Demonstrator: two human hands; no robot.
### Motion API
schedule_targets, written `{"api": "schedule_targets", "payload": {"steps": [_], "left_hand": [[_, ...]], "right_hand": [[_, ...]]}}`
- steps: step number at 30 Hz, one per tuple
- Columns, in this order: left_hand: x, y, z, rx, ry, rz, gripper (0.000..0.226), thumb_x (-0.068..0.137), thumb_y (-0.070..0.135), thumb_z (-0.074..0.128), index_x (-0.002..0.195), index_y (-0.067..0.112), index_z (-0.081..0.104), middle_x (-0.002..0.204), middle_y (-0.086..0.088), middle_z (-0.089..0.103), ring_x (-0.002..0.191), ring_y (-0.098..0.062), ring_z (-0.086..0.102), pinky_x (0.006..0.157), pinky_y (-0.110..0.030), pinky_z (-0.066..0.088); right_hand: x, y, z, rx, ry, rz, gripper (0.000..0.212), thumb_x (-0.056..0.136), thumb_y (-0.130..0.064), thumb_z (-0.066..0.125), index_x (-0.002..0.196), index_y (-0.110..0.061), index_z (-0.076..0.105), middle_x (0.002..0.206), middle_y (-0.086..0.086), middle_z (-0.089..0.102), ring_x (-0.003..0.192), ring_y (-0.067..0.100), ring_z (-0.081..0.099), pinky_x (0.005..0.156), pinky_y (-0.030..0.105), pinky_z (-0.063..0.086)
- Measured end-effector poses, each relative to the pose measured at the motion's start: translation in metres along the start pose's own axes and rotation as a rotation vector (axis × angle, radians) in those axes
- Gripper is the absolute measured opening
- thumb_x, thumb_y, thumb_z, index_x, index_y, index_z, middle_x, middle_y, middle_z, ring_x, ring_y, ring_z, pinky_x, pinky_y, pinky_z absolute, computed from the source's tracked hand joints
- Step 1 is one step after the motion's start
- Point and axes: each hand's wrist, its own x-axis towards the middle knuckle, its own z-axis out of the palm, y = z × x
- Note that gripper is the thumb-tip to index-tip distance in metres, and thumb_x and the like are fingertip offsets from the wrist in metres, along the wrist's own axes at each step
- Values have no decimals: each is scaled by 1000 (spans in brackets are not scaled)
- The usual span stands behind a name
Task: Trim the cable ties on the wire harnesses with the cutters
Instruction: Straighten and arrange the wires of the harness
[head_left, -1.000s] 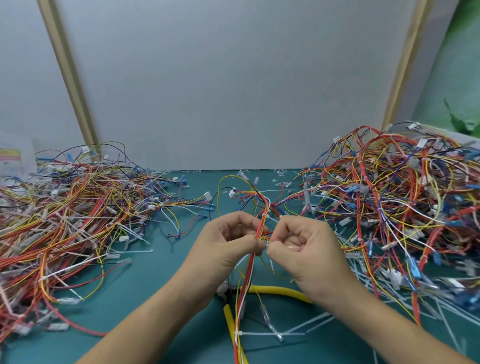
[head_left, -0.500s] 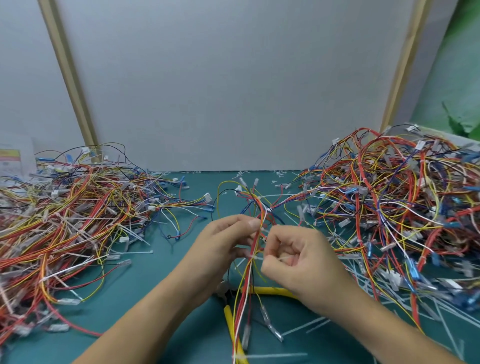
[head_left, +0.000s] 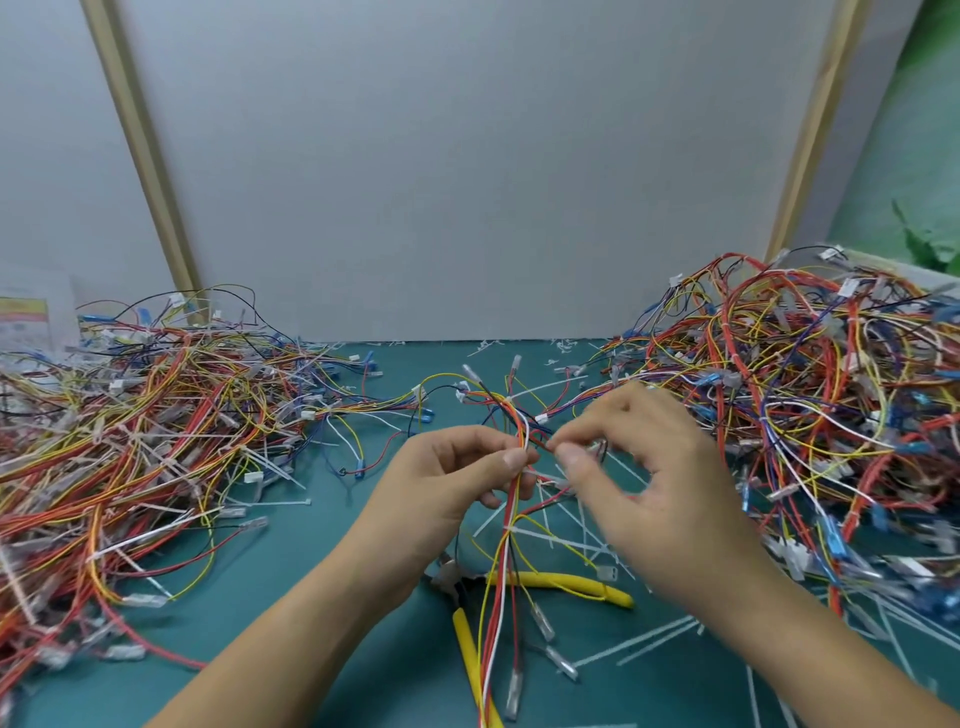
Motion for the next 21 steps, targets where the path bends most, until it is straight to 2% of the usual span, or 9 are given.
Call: {"api": "schedule_targets", "payload": {"steps": [2, 4, 7, 11, 14, 16, 18, 21], "left_hand": [[0, 0, 0, 11, -4, 14, 20, 86, 20, 67, 95, 3, 72, 79, -5, 74, 74, -8, 67, 65, -16, 48], [-1, 0, 0, 28, -3, 19, 18, 90, 15, 64, 98, 0, 72, 81, -5, 74, 75, -8, 68, 66, -16, 48], [-2, 0, 1, 51, 11, 11, 15, 93, 14, 63, 98, 4, 73, 85, -9, 76, 80, -11, 69, 69, -19, 48], [-1, 1, 2, 34, -1, -29, 14, 86, 15, 72, 96, 4, 74, 84, -11, 75, 79, -14, 68, 69, -21, 49], [-2, 3, 1, 4, -9, -50, 22, 73, 18, 74, 90, 4, 73, 79, -9, 73, 74, -14, 67, 65, -18, 50], [-2, 3, 2, -4, 2, -57, 16, 74, 10, 77, 89, 3, 73, 79, -10, 72, 73, -15, 66, 65, -18, 50], [-3, 3, 3, 3, 9, -62, 9, 78, 3, 76, 87, 4, 72, 77, -9, 71, 71, -15, 65, 66, -18, 50], [-4, 3, 7, 20, 13, -78, 12, 70, 6, 71, 82, 6, 70, 70, -5, 67, 66, -12, 61, 66, -21, 47]], "right_hand": [[-2, 2, 5, -8, -130, 32, 5, 86, -25, 68, 89, -28, 71, 83, -18, 62, 89, 7, 55, 80, 25, 43], [-4, 5, 6, 9, -185, 87, 7, 87, -26, 71, 87, -33, 69, 81, -19, 64, 89, 5, 55, 81, 26, 44], [-4, 7, 5, 35, -255, 178, 7, 88, -31, 69, 82, -32, 67, 83, -17, 62, 86, 3, 55, 73, 27, 45], [-4, 8, 7, 79, -307, 217, 12, 91, -29, 67, 80, -32, 63, 78, -12, 61, 84, 1, 54, 65, 14, 34], [-6, 4, 8, 65, -315, 174, 12, 93, -26, 66, 83, -31, 62, 83, -14, 60, 88, 0, 52, 69, 9, 34], [-5, 3, 8, 79, -309, 153, 12, 92, -23, 67, 82, -29, 63, 89, -18, 59, 88, 2, 53, 70, 9, 35], [-5, 4, 8, 101, -327, 167, 13, 91, -21, 68, 81, -28, 64, 83, -15, 60, 85, 4, 54, 69, 12, 35], [-5, 6, 10, 145, -366, 202, 13, 91, -19, 68, 80, -26, 65, 78, -14, 60, 78, 4, 55, 65, 14, 36]]}}
